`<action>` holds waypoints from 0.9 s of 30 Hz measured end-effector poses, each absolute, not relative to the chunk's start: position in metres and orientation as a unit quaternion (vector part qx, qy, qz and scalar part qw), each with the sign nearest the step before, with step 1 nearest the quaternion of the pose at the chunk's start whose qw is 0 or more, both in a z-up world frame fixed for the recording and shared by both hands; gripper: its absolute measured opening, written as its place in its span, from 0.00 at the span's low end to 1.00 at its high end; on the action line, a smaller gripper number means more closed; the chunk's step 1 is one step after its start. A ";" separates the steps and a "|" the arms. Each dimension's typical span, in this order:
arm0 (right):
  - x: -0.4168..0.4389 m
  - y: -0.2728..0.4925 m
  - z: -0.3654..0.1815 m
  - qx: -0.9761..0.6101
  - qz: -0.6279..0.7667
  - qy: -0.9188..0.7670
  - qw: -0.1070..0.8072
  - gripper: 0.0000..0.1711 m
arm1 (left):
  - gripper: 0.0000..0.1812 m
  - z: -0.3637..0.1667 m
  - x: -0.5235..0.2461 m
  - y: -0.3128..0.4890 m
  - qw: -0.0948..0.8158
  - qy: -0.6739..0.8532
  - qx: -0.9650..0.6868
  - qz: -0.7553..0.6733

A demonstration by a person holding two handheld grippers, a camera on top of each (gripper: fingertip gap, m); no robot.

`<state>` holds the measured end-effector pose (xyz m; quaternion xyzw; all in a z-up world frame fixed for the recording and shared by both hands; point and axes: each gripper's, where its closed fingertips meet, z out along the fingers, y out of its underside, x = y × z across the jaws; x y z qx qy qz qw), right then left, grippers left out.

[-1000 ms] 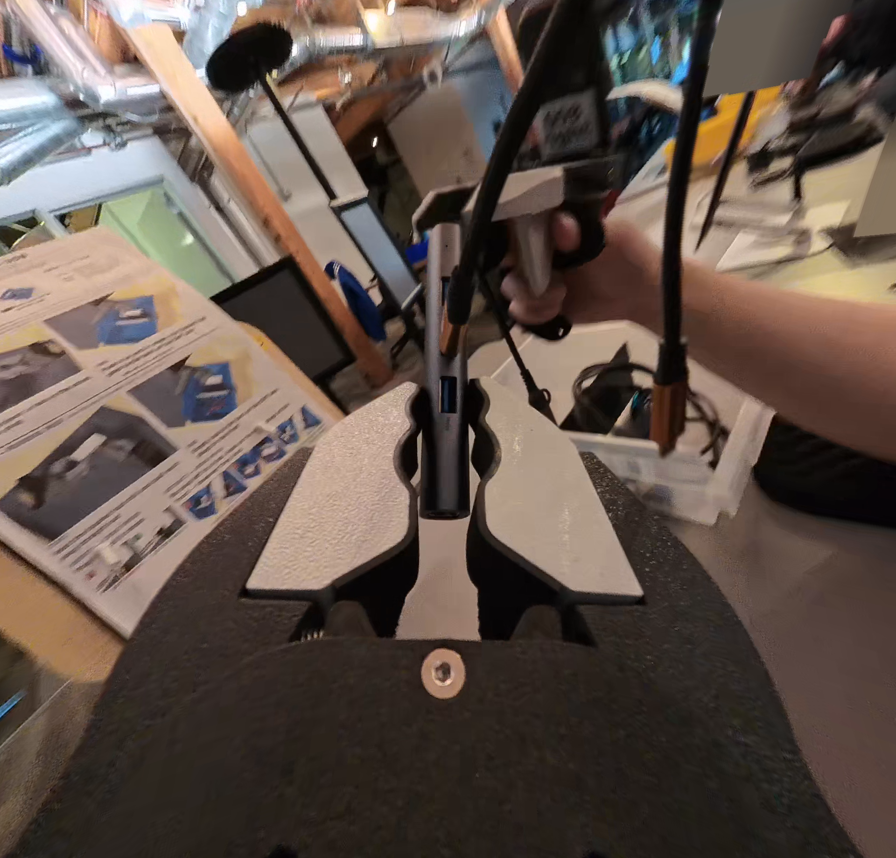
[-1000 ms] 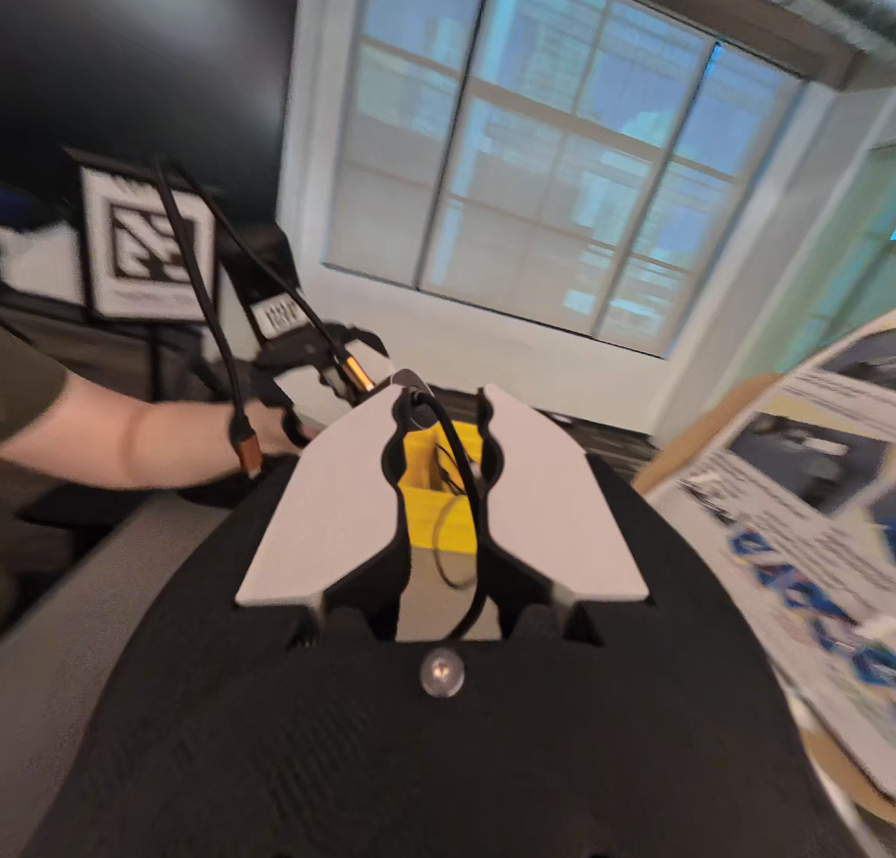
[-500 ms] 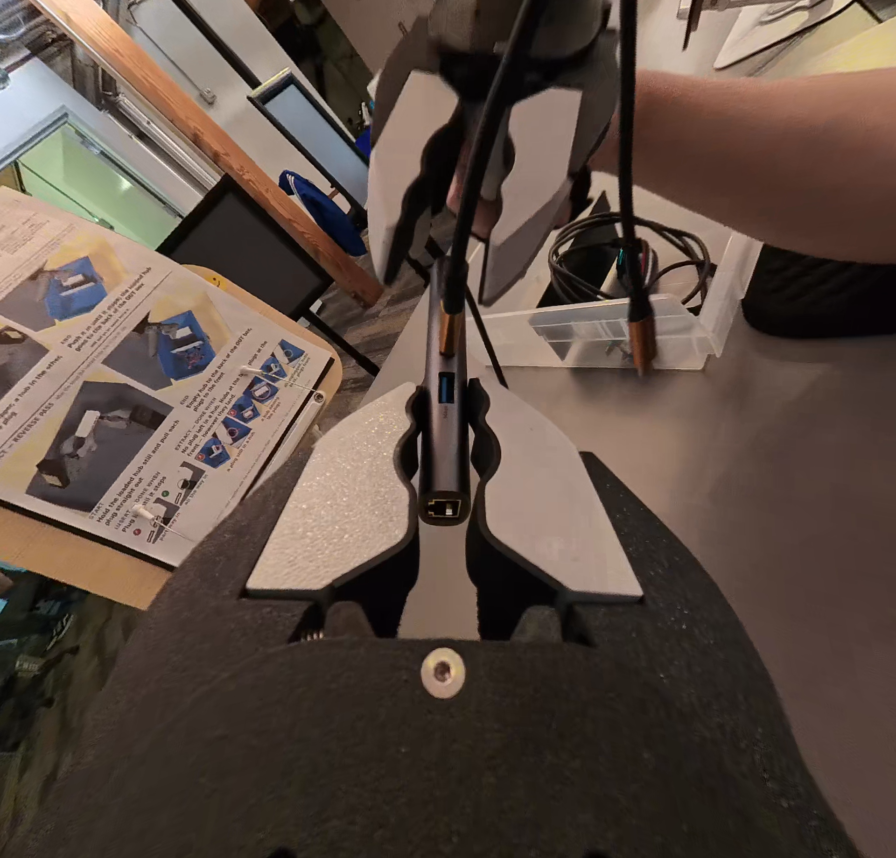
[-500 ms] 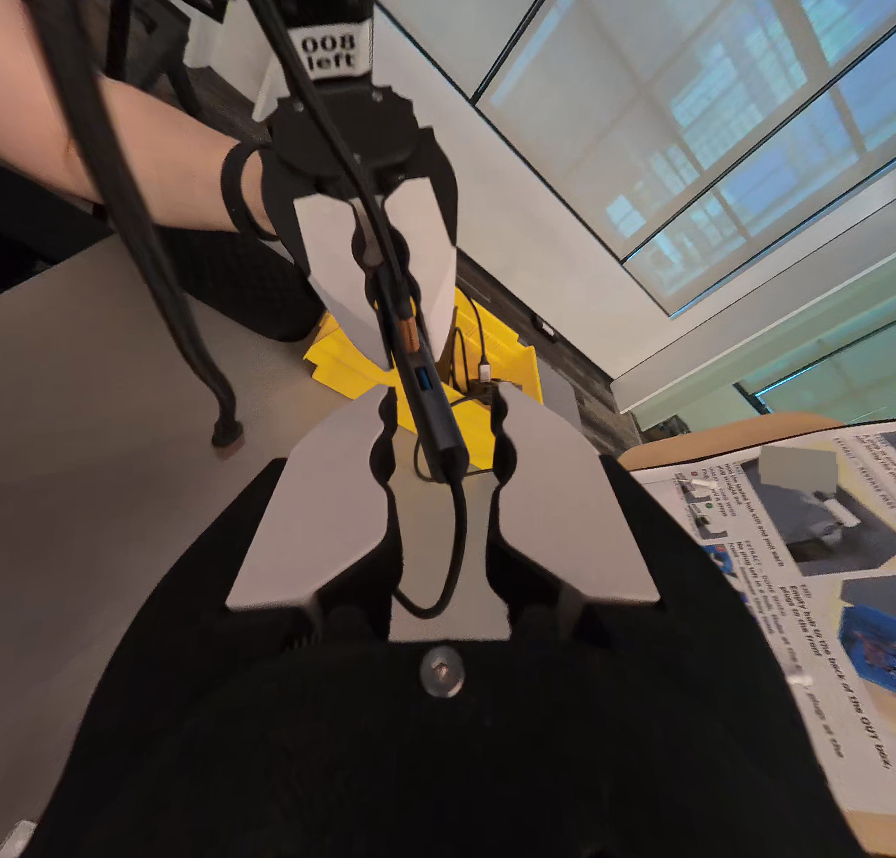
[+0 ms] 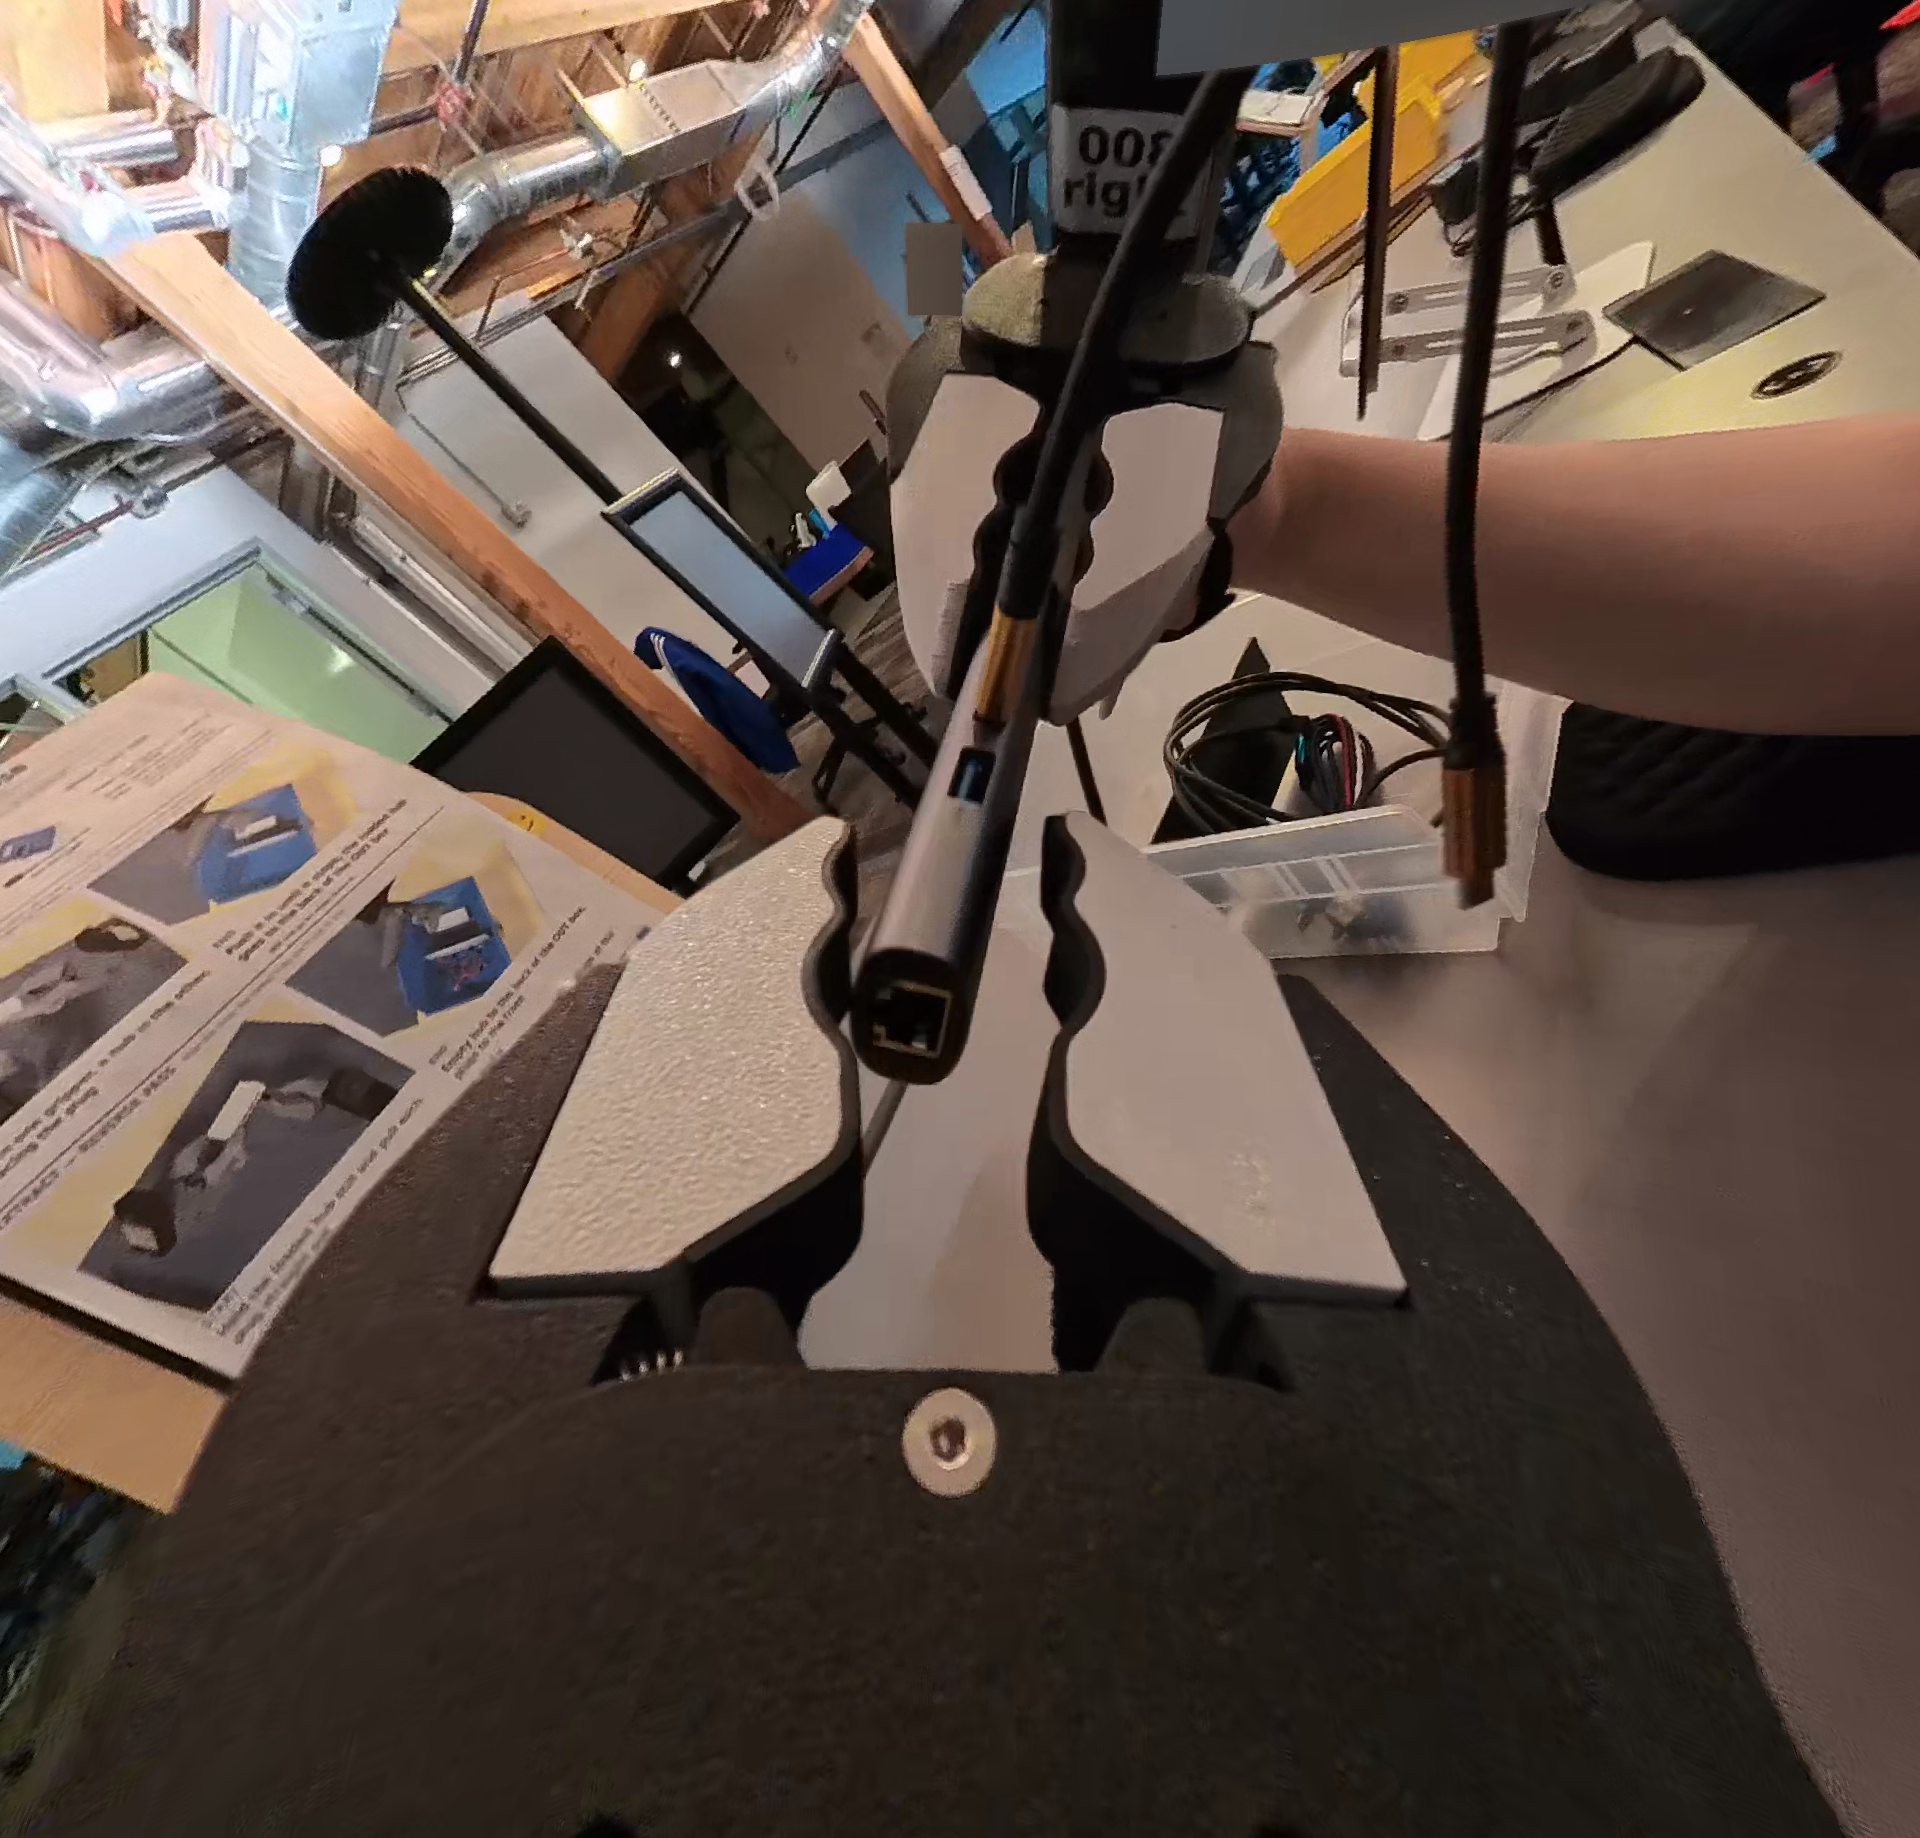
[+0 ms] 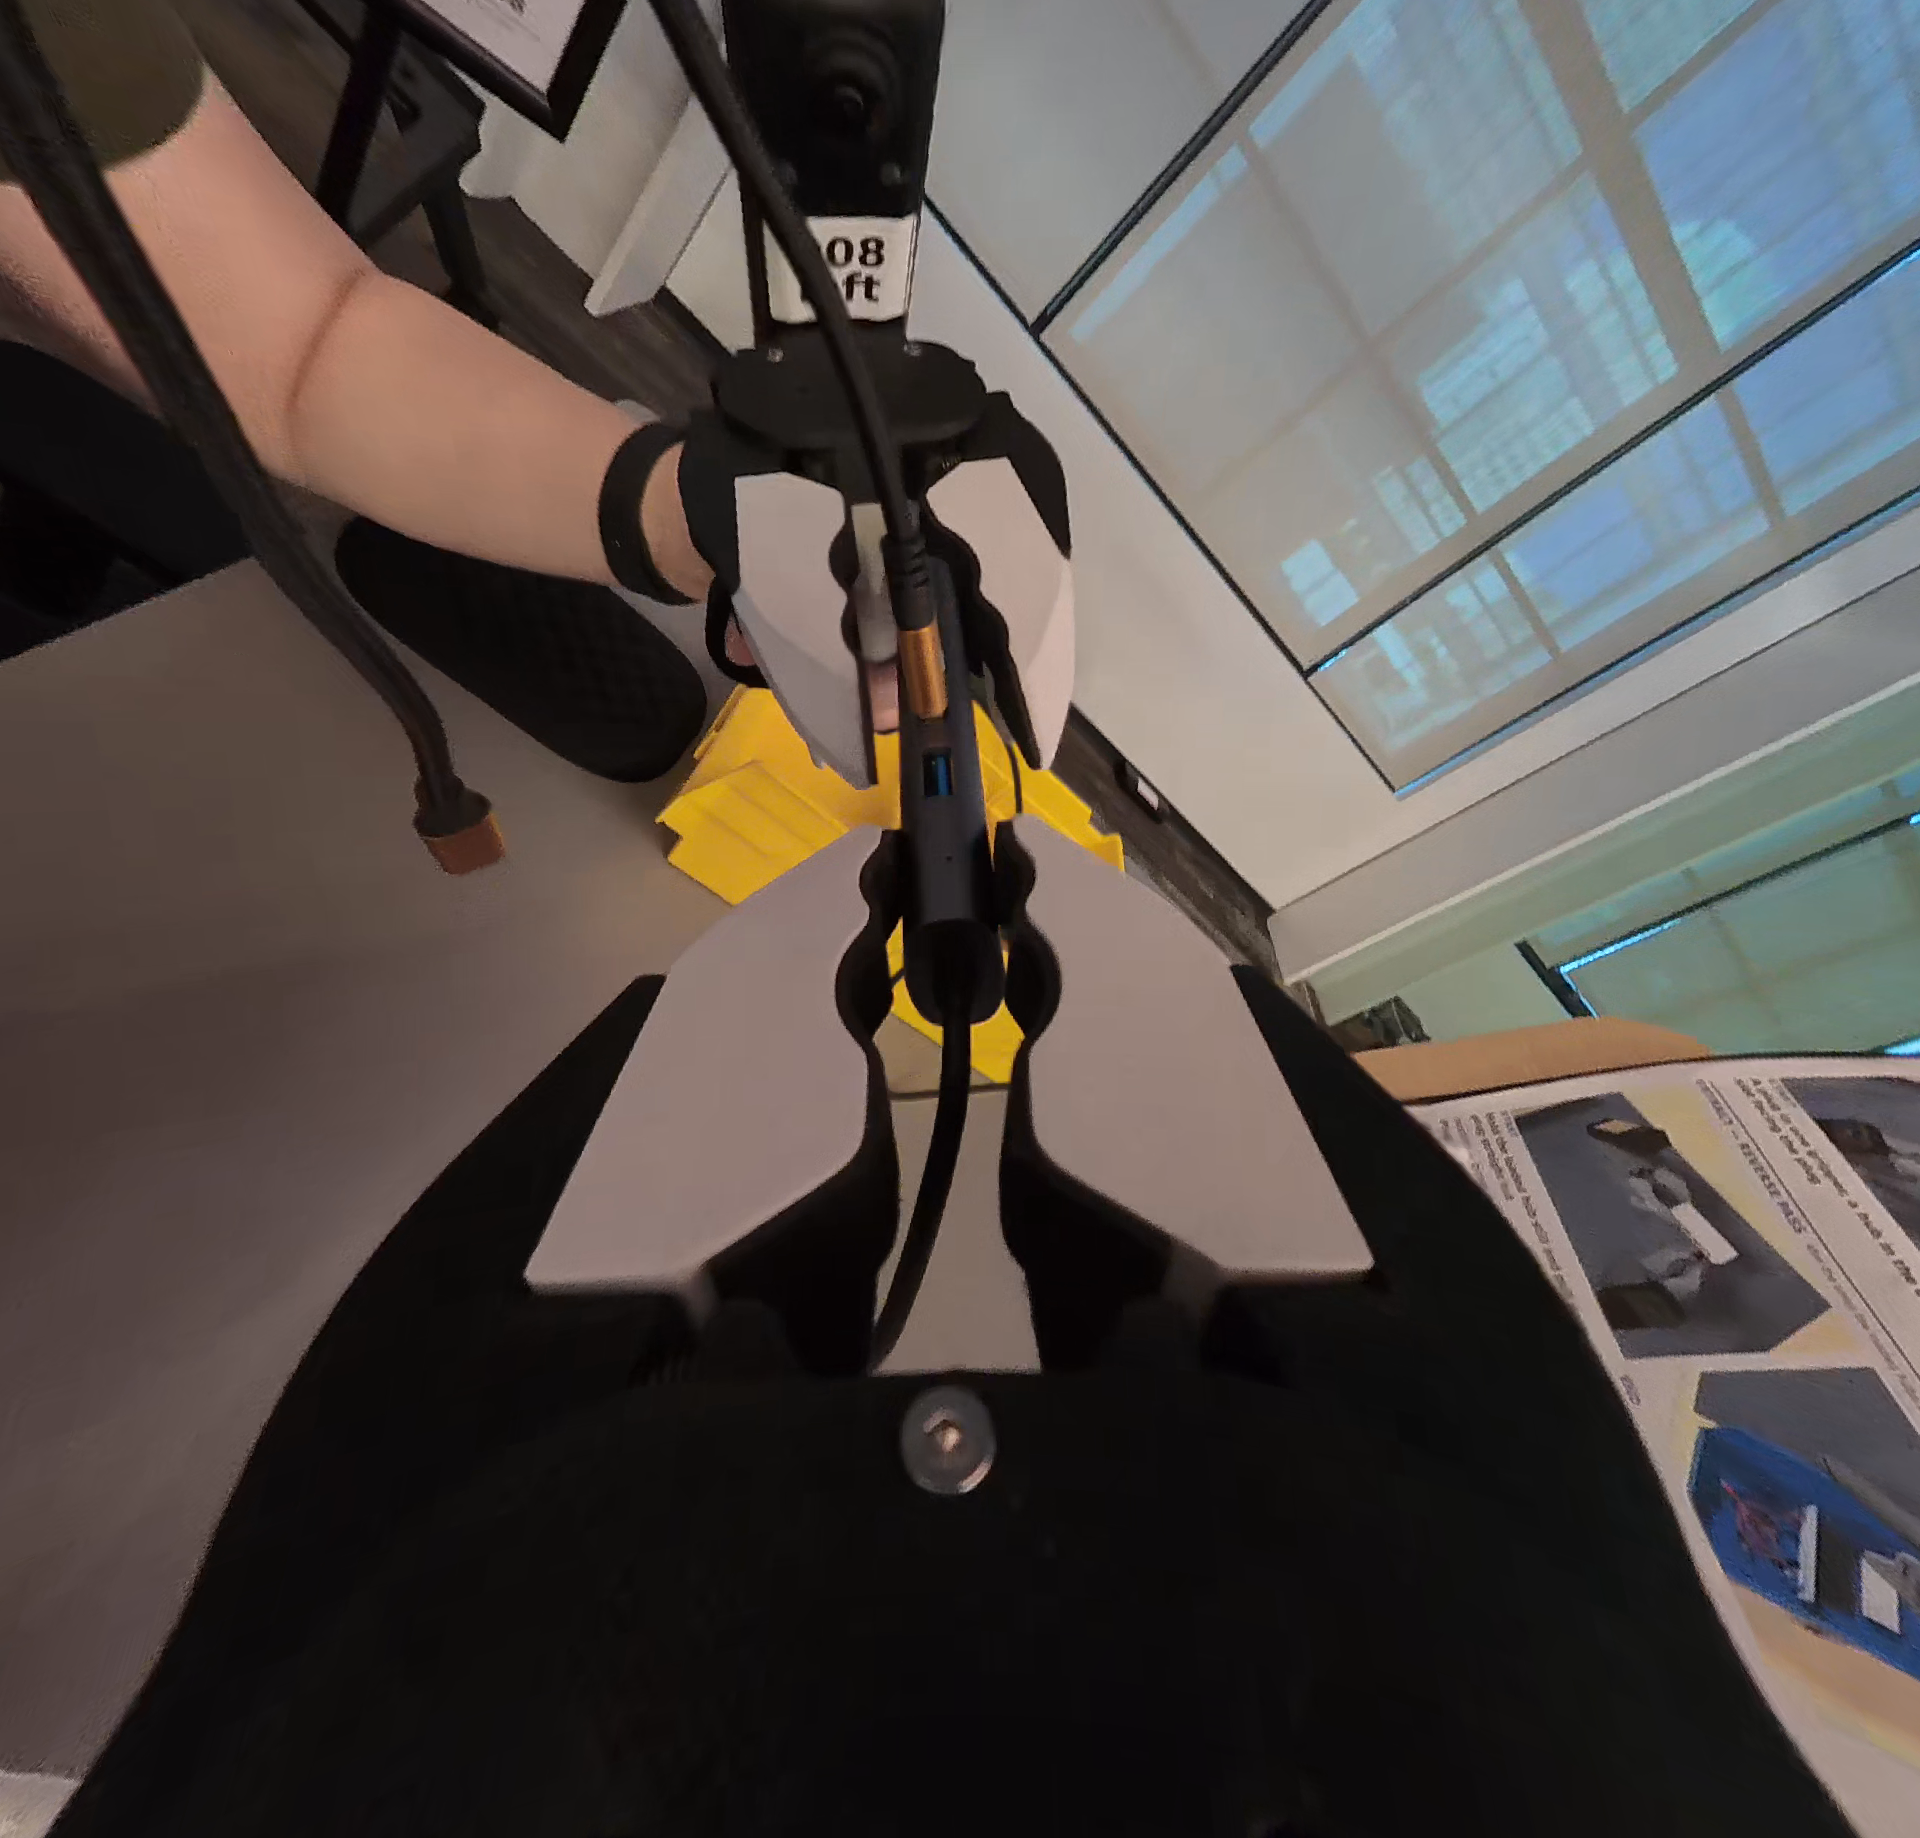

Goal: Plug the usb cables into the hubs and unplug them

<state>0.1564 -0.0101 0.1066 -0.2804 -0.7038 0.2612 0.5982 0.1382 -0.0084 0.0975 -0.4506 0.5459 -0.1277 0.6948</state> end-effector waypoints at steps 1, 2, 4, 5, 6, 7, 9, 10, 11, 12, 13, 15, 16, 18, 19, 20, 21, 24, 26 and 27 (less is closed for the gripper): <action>0.158 -0.011 0.108 -0.274 0.268 -0.701 0.601 0.11 | 0.19 0.100 0.139 -0.010 0.697 0.547 -0.444 -0.132; 0.159 -0.012 0.110 -0.269 0.275 -0.699 0.603 0.11 | 0.20 0.102 0.140 -0.012 0.698 0.550 -0.437 -0.142; 0.162 -0.013 0.112 -0.261 0.287 -0.695 0.605 0.11 | 0.22 0.105 0.141 -0.015 0.694 0.554 -0.431 -0.158; 0.162 -0.014 0.113 -0.256 0.291 -0.694 0.606 0.11 | 0.23 0.107 0.142 -0.015 0.695 0.557 -0.426 -0.160; 0.162 -0.016 0.114 -0.250 0.295 -0.693 0.608 0.11 | 0.23 0.109 0.144 -0.015 0.695 0.562 -0.421 -0.158; 0.162 -0.017 0.114 -0.245 0.300 -0.693 0.608 0.11 | 0.22 0.109 0.146 -0.016 0.694 0.568 -0.415 -0.155; 0.161 -0.018 0.114 -0.242 0.303 -0.694 0.607 0.11 | 0.20 0.110 0.151 -0.017 0.692 0.579 -0.403 -0.152; 0.160 -0.018 0.113 -0.240 0.302 -0.694 0.608 0.11 | 0.19 0.110 0.154 -0.018 0.691 0.585 -0.397 -0.150; 0.159 -0.019 0.113 -0.238 0.303 -0.694 0.608 0.11 | 0.16 0.110 0.156 -0.019 0.689 0.592 -0.393 -0.145; 0.159 -0.018 0.112 -0.238 0.304 -0.694 0.608 0.11 | 0.14 0.109 0.157 -0.017 0.689 0.596 -0.390 -0.134; 0.159 -0.017 0.113 -0.237 0.305 -0.692 0.610 0.11 | 0.12 0.109 0.157 -0.017 0.689 0.601 -0.384 -0.126; 0.160 -0.015 0.112 -0.236 0.306 -0.691 0.611 0.11 | 0.12 0.108 0.158 -0.014 0.689 0.603 -0.383 -0.121; 0.159 -0.014 0.112 -0.235 0.308 -0.690 0.612 0.11 | 0.12 0.107 0.158 -0.014 0.690 0.602 -0.382 -0.126; 0.157 -0.014 0.111 -0.233 0.313 -0.689 0.611 0.11 | 0.14 0.105 0.155 -0.009 0.692 0.600 -0.382 -0.124; 0.155 -0.014 0.110 -0.232 0.313 -0.690 0.610 0.11 | 0.14 0.100 0.154 -0.007 0.683 0.607 -0.387 -0.122; 0.153 -0.013 0.108 -0.233 0.310 -0.692 0.610 0.11 | 0.14 0.097 0.153 -0.007 0.677 0.611 -0.390 -0.129; 0.151 -0.012 0.105 -0.231 0.306 -0.694 0.609 0.11 | 0.14 0.096 0.152 -0.008 0.675 0.611 -0.388 -0.141; 0.147 -0.011 0.101 -0.231 0.311 -0.697 0.604 0.11 | 0.14 0.097 0.151 -0.015 0.686 0.609 -0.362 -0.166; 0.146 -0.011 0.099 -0.233 0.317 -0.696 0.601 0.11 | 0.14 0.095 0.150 -0.016 0.682 0.611 -0.363 -0.169; 0.146 -0.011 0.099 -0.233 0.319 -0.695 0.601 0.11 | 0.14 0.094 0.150 -0.016 0.680 0.612 -0.364 -0.174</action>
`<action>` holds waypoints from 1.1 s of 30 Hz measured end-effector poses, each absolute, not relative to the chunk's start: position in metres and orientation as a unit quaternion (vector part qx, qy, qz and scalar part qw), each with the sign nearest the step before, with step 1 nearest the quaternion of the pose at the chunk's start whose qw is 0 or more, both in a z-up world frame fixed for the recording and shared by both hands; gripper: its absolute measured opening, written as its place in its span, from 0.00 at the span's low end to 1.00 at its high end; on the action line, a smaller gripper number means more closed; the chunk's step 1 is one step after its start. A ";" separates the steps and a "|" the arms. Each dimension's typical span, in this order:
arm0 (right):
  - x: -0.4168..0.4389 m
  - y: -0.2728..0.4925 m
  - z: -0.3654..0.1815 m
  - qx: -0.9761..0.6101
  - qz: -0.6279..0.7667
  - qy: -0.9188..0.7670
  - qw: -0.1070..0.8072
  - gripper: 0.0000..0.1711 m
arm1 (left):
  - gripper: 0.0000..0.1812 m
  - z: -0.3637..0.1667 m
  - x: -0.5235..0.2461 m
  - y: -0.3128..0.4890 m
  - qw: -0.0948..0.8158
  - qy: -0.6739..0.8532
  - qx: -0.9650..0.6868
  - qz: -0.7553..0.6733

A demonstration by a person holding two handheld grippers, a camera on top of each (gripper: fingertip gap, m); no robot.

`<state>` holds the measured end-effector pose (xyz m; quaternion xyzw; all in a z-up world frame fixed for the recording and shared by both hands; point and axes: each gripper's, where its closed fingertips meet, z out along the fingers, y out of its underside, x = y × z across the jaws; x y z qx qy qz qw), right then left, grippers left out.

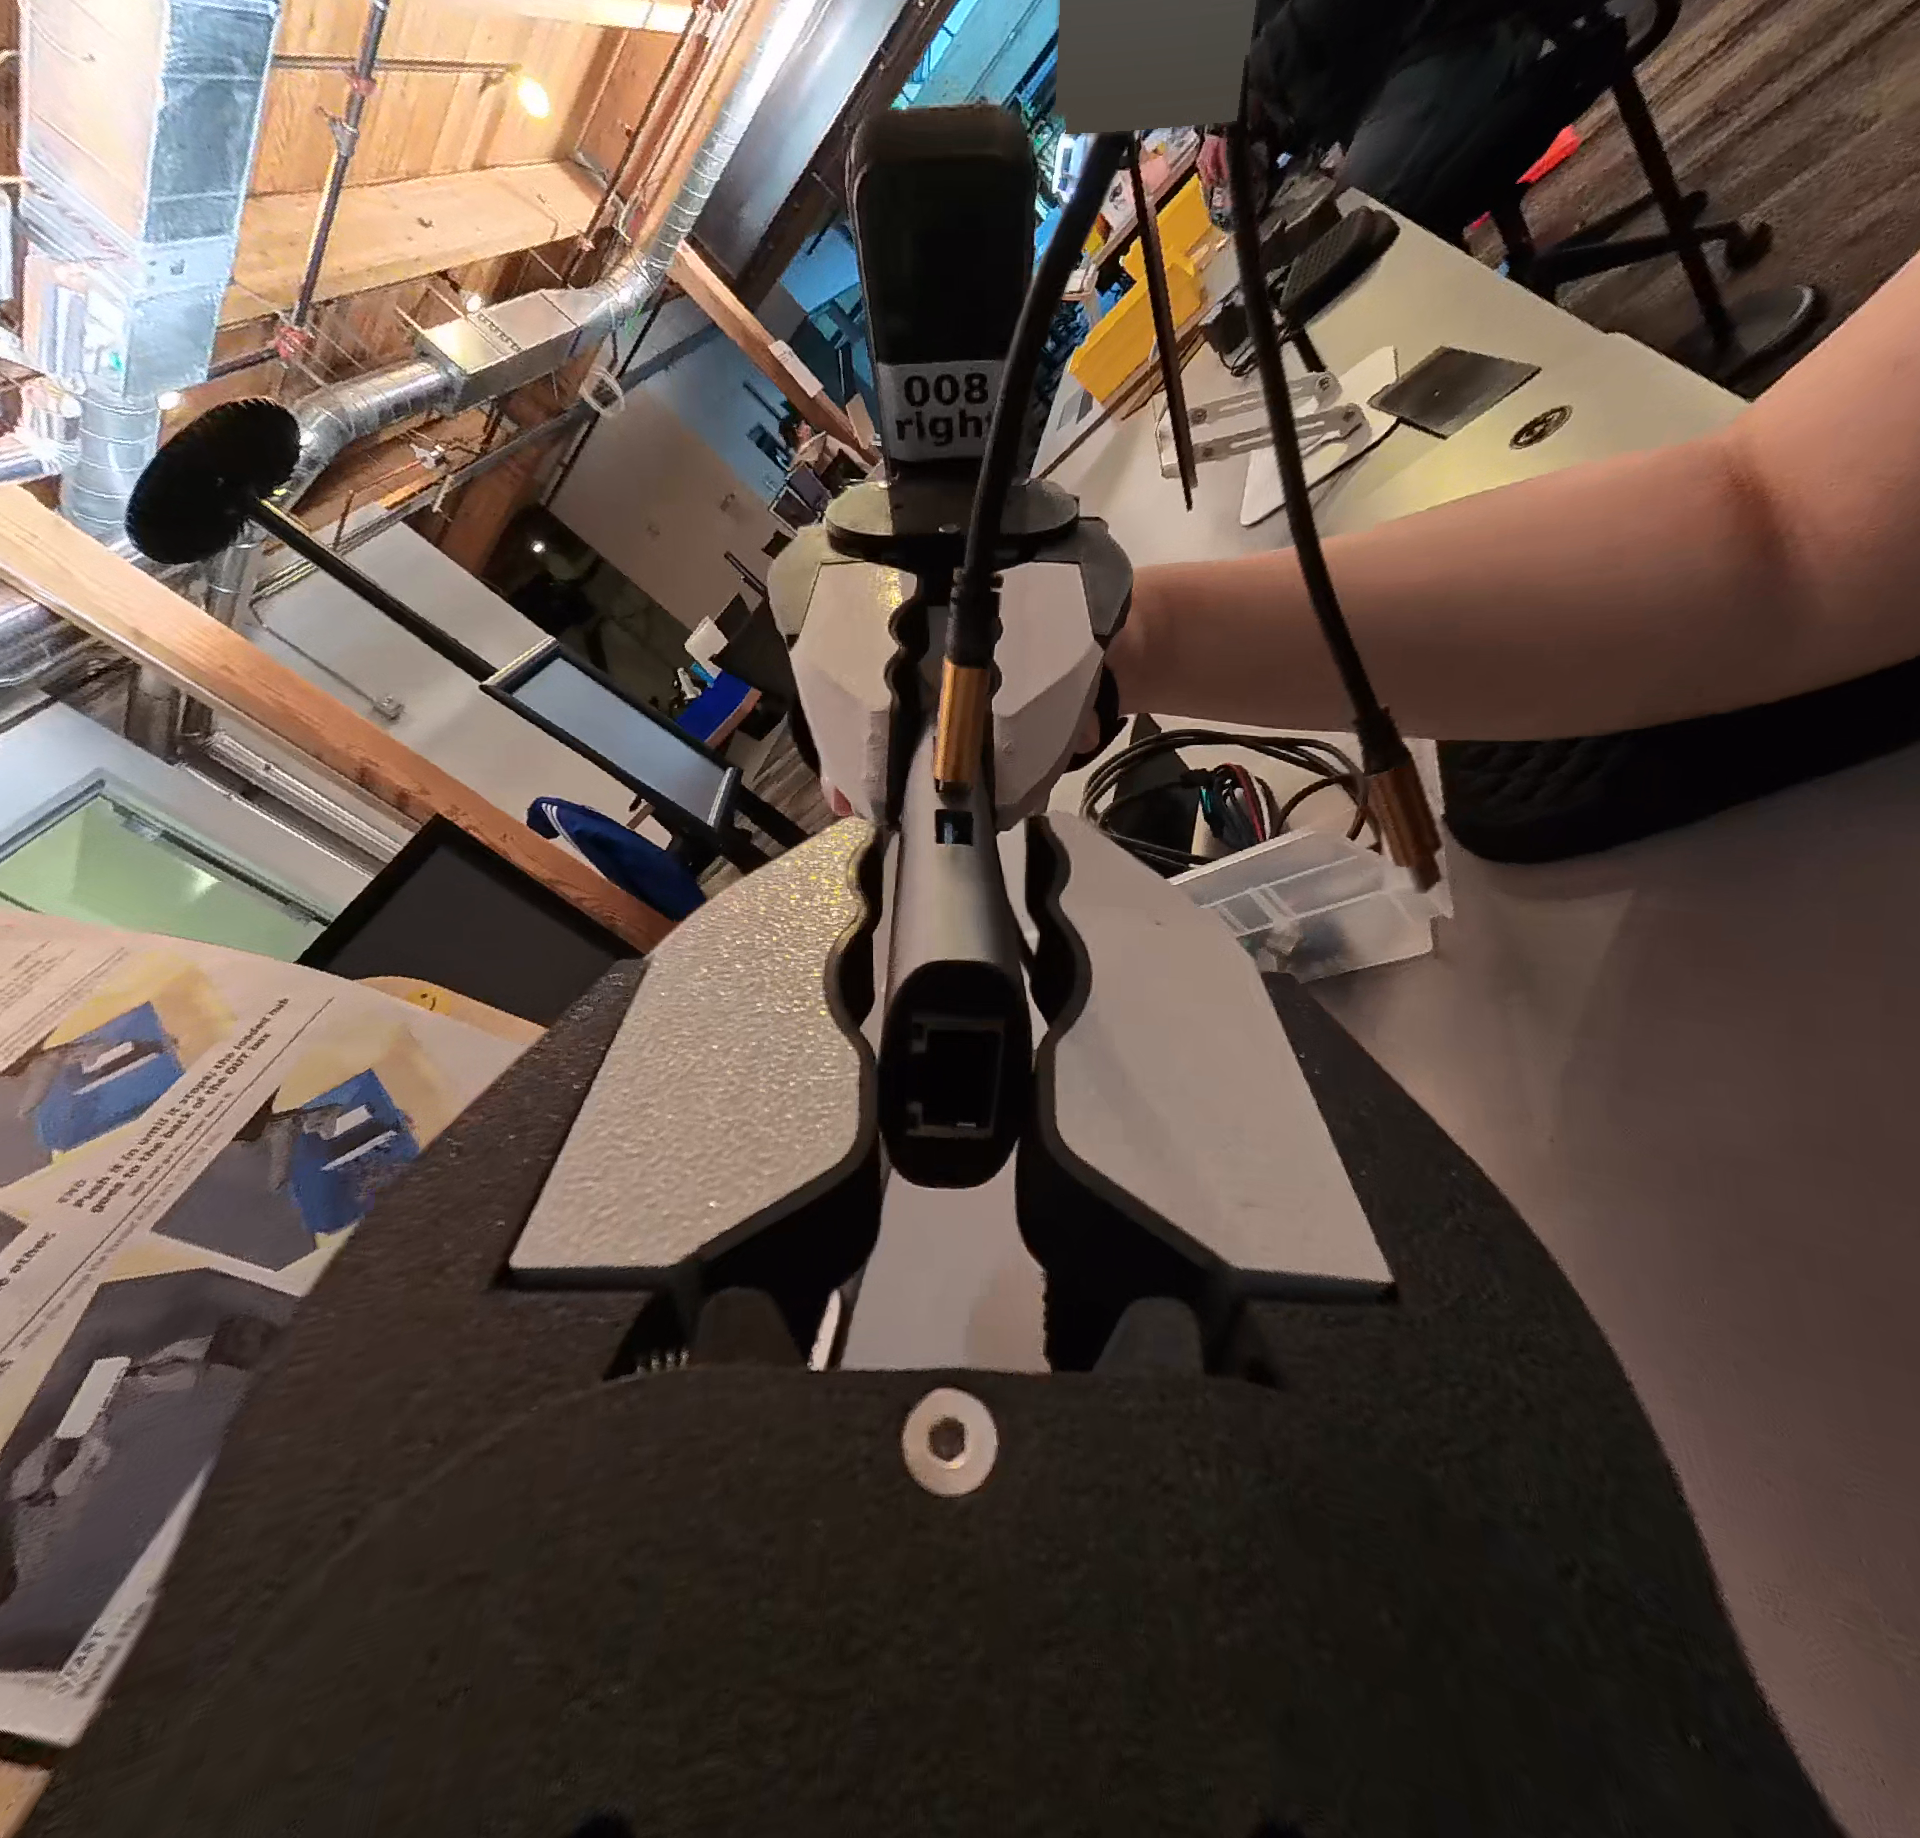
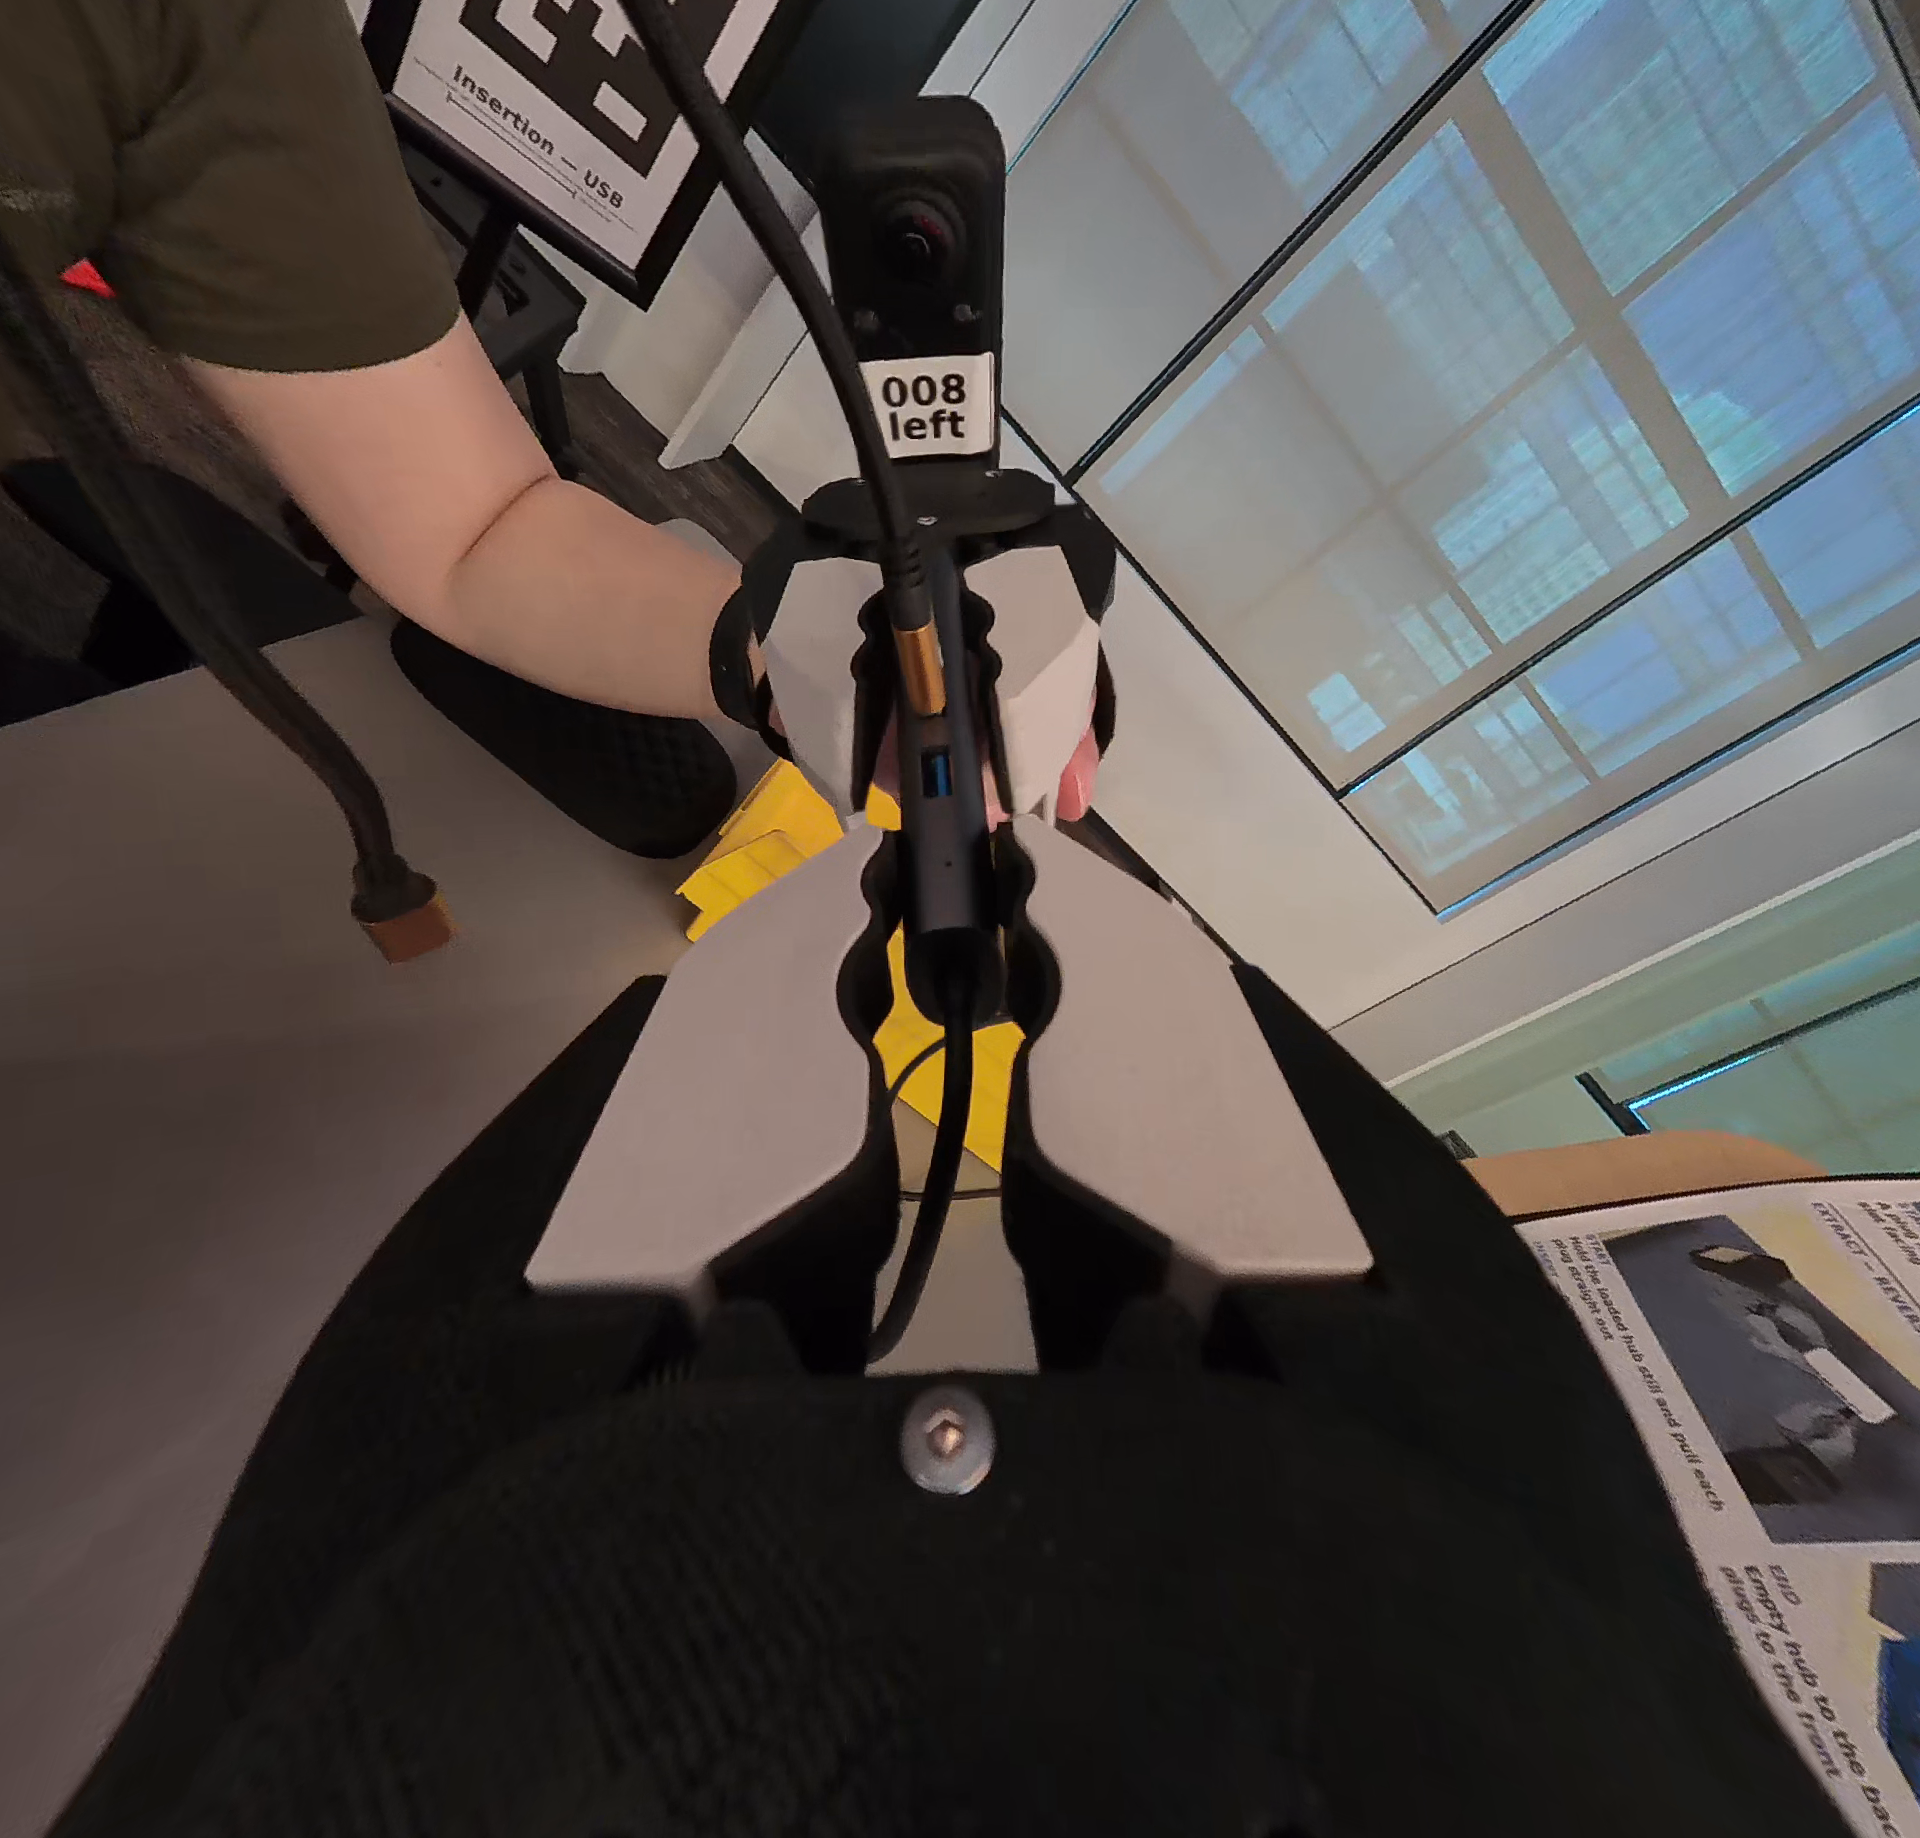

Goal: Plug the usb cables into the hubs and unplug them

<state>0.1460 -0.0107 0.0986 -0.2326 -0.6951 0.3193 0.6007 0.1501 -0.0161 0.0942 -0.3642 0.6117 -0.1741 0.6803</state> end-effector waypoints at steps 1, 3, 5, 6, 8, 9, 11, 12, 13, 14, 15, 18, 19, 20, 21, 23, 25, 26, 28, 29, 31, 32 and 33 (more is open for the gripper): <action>0.146 -0.011 0.099 -0.233 0.322 -0.694 0.600 0.11 | 0.14 0.094 0.150 -0.016 0.680 0.611 -0.365 -0.178; 0.144 -0.011 0.098 -0.233 0.324 -0.692 0.601 0.11 | 0.14 0.095 0.149 -0.018 0.681 0.611 -0.361 -0.179; 0.142 -0.009 0.098 -0.239 0.323 -0.688 0.604 0.11 | 0.13 0.097 0.147 -0.017 0.684 0.610 -0.365 -0.165; 0.141 -0.008 0.098 -0.243 0.322 -0.687 0.605 0.11 | 0.13 0.098 0.147 -0.017 0.687 0.610 -0.364 -0.156; 0.139 -0.006 0.096 -0.247 0.316 -0.686 0.607 0.11 | 0.13 0.099 0.146 -0.019 0.691 0.611 -0.358 -0.144; 0.137 -0.006 0.094 -0.248 0.311 -0.689 0.606 0.11 | 0.13 0.100 0.146 -0.020 0.690 0.612 -0.359 -0.143; 0.135 -0.004 0.091 -0.258 0.290 -0.698 0.602 0.10 | 0.13 0.099 0.145 -0.019 0.682 0.611 -0.371 -0.155; 0.134 -0.003 0.092 -0.257 0.279 -0.698 0.607 0.10 | 0.13 0.101 0.143 -0.017 0.682 0.605 -0.378 -0.160; 0.133 -0.004 0.094 -0.253 0.272 -0.697 0.613 0.10 | 0.13 0.104 0.142 -0.017 0.688 0.598 -0.375 -0.170; 0.133 -0.005 0.095 -0.251 0.270 -0.697 0.615 0.10 | 0.13 0.106 0.141 -0.018 0.690 0.593 -0.372 -0.183; 0.133 -0.005 0.095 -0.253 0.266 -0.698 0.615 0.10 | 0.14 0.106 0.140 -0.018 0.688 0.590 -0.376 -0.194; 0.133 -0.003 0.094 -0.259 0.251 -0.701 0.616 0.10 | 0.14 0.105 0.140 -0.016 0.690 0.589 -0.377 -0.186; 0.133 -0.002 0.094 -0.261 0.248 -0.701 0.615 0.10 | 0.14 0.104 0.140 -0.014 0.692 0.590 -0.377 -0.176; 0.134 -0.002 0.094 -0.261 0.245 -0.702 0.616 0.10 | 0.14 0.103 0.140 -0.013 0.691 0.592 -0.379 -0.168; 0.134 -0.001 0.094 -0.260 0.242 -0.702 0.617 0.10 | 0.14 0.101 0.140 -0.012 0.689 0.594 -0.382 -0.161; 0.134 -0.002 0.094 -0.258 0.234 -0.703 0.620 0.10 | 0.14 0.101 0.140 -0.012 0.686 0.596 -0.385 -0.162; 0.133 -0.002 0.096 -0.256 0.230 -0.703 0.622 0.10 | 0.14 0.102 0.139 -0.013 0.686 0.593 -0.386 -0.173; 0.132 -0.003 0.096 -0.256 0.230 -0.704 0.622 0.10 | 0.14 0.103 0.138 -0.013 0.687 0.592 -0.384 -0.176; 0.132 -0.004 0.095 -0.257 0.232 -0.704 0.620 0.10 | 0.14 0.103 0.138 -0.014 0.688 0.594 -0.381 -0.173; 0.132 -0.004 0.095 -0.259 0.233 -0.705 0.617 0.10 | 0.14 0.103 0.138 -0.014 0.689 0.596 -0.378 -0.166; 0.134 -0.003 0.094 -0.262 0.233 -0.706 0.616 0.10 | 0.14 0.100 0.139 -0.013 0.690 0.600 -0.377 -0.148; 0.135 -0.002 0.094 -0.264 0.233 -0.706 0.614 0.11 | 0.14 0.098 0.139 -0.010 0.687 0.602 -0.382 -0.137; 0.135 -0.002 0.093 -0.267 0.232 -0.708 0.611 0.11 | 0.14 0.096 0.139 -0.009 0.683 0.607 -0.385 -0.129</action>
